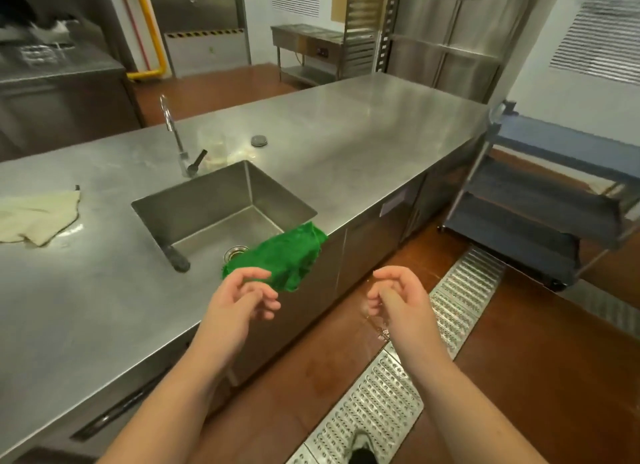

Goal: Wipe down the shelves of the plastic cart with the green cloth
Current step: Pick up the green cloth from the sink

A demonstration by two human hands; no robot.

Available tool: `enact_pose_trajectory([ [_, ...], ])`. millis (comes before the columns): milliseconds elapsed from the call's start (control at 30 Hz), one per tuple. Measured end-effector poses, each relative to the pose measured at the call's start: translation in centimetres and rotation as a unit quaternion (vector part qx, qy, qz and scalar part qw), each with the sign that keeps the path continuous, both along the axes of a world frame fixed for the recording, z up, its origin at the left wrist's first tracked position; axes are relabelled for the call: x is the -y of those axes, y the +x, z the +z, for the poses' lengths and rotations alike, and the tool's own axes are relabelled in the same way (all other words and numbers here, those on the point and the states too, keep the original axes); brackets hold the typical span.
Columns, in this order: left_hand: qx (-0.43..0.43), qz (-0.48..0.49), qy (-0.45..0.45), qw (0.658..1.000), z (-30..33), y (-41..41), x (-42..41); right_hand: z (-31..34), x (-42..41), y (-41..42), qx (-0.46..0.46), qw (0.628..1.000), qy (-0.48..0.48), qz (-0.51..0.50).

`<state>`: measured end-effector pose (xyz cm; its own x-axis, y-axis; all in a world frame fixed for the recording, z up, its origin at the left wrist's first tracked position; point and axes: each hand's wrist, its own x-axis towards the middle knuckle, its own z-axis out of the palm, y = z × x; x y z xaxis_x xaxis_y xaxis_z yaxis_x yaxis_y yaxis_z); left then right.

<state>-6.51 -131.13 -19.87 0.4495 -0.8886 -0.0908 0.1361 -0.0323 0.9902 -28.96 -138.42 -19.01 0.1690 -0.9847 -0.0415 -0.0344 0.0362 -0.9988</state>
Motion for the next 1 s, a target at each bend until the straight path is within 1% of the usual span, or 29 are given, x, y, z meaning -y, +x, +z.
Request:
enact_pose_trajectory([
  [100, -0.001, 0.055, 0.020, 0.998, -1.4, 0.9, 4.3, -2.0, 6.6, 0.9, 0.003, 0.999, 0.020, 0.035],
  [300, -0.001, 0.134, 0.073, 0.988, -3.4, 1.4, 10.7, -5.7, 17.3, 3.8, -0.040, 0.988, 0.043, 0.143],
  [467, -0.016, 0.193, 0.109, 0.975, -5.6, 2.8, 12.5, -9.4, 22.2, 7.8, -0.076, 0.974, 0.081, 0.196],
  [633, -0.022, 0.232, 0.150, 0.961, -8.6, 6.1, 14.1, -13.1, 25.9, 12.3, -0.140, 0.955, 0.101, 0.242],
  [733, -0.025, 0.226, 0.172, 0.959, -10.8, 8.6, 16.1, -15.3, 28.5, 15.3, -0.188, 0.947, 0.088, 0.247],
  [900, -0.031, 0.169, 0.226, 0.959, -14.6, 11.9, 20.4, -18.1, 31.7, 18.9, -0.269, 0.926, 0.063, 0.259],
  [967, 0.001, 0.157, 0.247, 0.956, -16.3, 13.1, 22.2, -19.0, 32.9, 20.1, -0.301, 0.911, 0.045, 0.277],
  [1000, 0.051, 0.151, 0.263, 0.952, -17.1, 13.7, 23.0, -19.5, 33.7, 20.5, -0.326, 0.900, 0.018, 0.290],
])
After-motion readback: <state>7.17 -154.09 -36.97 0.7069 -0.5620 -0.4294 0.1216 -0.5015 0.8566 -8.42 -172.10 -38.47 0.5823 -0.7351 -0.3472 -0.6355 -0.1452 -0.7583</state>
